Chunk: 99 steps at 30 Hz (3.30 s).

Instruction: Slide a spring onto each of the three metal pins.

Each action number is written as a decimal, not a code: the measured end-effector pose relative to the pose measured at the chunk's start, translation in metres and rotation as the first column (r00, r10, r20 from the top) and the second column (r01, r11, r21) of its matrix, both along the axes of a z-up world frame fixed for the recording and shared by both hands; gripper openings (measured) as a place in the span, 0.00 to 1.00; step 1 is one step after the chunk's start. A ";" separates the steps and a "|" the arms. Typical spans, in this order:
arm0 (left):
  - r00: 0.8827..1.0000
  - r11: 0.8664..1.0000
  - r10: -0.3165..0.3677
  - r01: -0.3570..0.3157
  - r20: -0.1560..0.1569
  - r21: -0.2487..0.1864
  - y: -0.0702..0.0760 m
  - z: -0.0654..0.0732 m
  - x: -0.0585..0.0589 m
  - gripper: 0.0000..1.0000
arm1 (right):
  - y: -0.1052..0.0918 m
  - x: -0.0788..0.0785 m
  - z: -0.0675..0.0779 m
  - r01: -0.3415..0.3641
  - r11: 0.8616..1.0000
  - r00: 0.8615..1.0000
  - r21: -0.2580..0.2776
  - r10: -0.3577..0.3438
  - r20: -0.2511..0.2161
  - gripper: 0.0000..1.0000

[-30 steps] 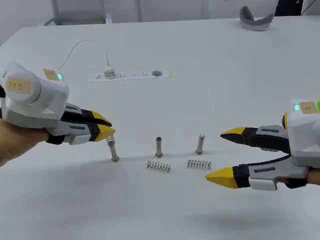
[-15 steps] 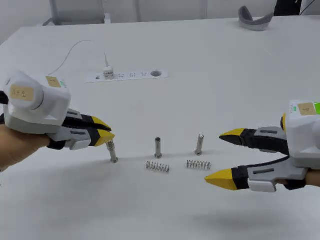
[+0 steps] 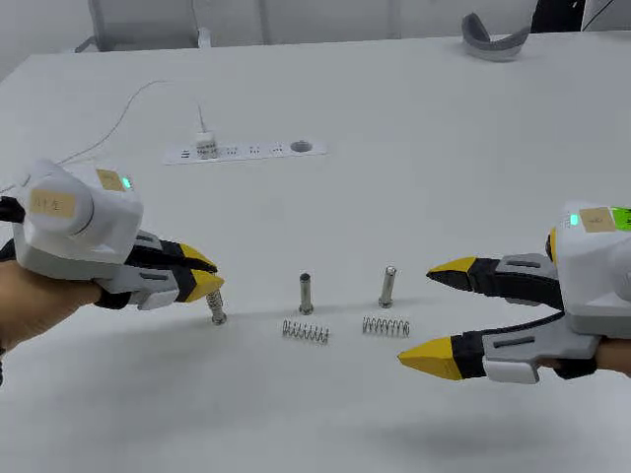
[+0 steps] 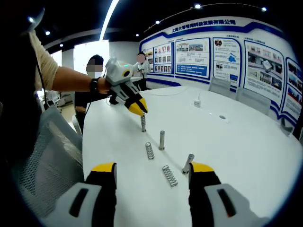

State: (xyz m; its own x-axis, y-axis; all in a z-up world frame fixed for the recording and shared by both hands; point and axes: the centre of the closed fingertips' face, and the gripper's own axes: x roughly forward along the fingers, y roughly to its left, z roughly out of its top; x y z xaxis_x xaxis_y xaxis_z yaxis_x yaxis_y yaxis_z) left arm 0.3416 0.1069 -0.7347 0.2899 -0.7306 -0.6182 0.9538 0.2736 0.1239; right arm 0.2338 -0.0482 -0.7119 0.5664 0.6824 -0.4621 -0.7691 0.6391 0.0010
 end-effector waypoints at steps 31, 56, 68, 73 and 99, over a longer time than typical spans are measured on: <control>1.000 1.000 -0.003 0.003 0.000 0.030 0.001 -0.019 -0.002 0.09 | 0.004 -0.001 -0.004 -0.007 1.000 1.000 0.005 0.007 -0.012 0.62; 1.000 1.000 0.016 -0.016 0.007 0.027 0.004 -0.019 0.000 0.20 | 0.005 0.000 -0.006 -0.014 1.000 1.000 0.009 0.015 -0.014 0.62; 0.997 0.996 0.076 -0.075 0.019 -0.051 0.010 0.002 0.003 0.31 | 0.008 -0.001 -0.005 -0.023 1.000 1.000 0.008 0.023 -0.016 0.62; 0.996 0.993 0.080 -0.076 0.043 -0.090 0.009 0.018 -0.001 0.35 | 0.010 -0.001 -0.004 -0.025 1.000 1.000 0.007 0.025 -0.017 0.61; 0.996 0.975 0.079 -0.068 0.047 -0.211 0.007 0.040 -0.053 0.36 | 0.014 0.002 -0.003 -0.049 0.999 0.999 0.001 0.049 -0.018 0.59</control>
